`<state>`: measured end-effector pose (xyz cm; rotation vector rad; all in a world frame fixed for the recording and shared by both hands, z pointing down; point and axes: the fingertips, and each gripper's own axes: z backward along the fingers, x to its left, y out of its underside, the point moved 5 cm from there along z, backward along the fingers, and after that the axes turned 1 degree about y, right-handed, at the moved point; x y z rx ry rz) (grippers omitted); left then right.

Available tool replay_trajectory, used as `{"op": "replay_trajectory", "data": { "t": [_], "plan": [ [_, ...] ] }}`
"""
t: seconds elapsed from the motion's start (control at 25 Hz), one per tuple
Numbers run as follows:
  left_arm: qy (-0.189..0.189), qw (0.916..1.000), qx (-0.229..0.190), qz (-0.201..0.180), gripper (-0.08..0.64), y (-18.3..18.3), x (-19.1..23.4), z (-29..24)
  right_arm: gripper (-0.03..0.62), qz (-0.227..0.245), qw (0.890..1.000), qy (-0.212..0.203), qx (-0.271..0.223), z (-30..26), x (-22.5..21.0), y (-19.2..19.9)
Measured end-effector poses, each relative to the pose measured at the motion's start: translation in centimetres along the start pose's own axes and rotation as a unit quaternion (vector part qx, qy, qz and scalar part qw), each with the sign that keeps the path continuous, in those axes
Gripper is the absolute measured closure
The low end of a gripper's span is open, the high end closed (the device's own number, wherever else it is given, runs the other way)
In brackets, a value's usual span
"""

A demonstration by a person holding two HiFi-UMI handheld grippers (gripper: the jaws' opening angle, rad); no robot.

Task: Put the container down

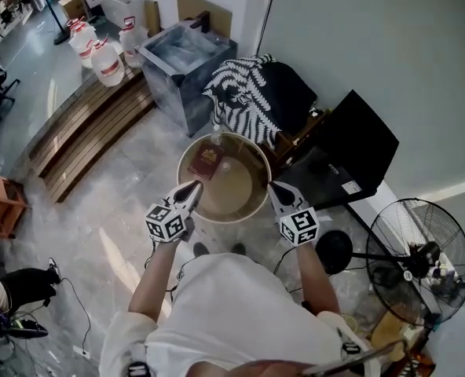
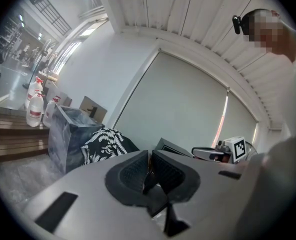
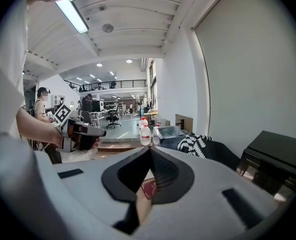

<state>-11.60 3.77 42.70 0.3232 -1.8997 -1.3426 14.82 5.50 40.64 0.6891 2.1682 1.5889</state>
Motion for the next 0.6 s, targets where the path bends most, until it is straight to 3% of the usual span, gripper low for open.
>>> {"op": "replay_trajectory", "data": {
  "t": [0.6],
  "plan": [
    [0.0,0.9999,-0.005,0.009,0.532,0.35,-0.29,-0.18,0.598,-0.016,1.0,0.014,-0.016,0.25,-0.75,-0.54]
  ]
}}
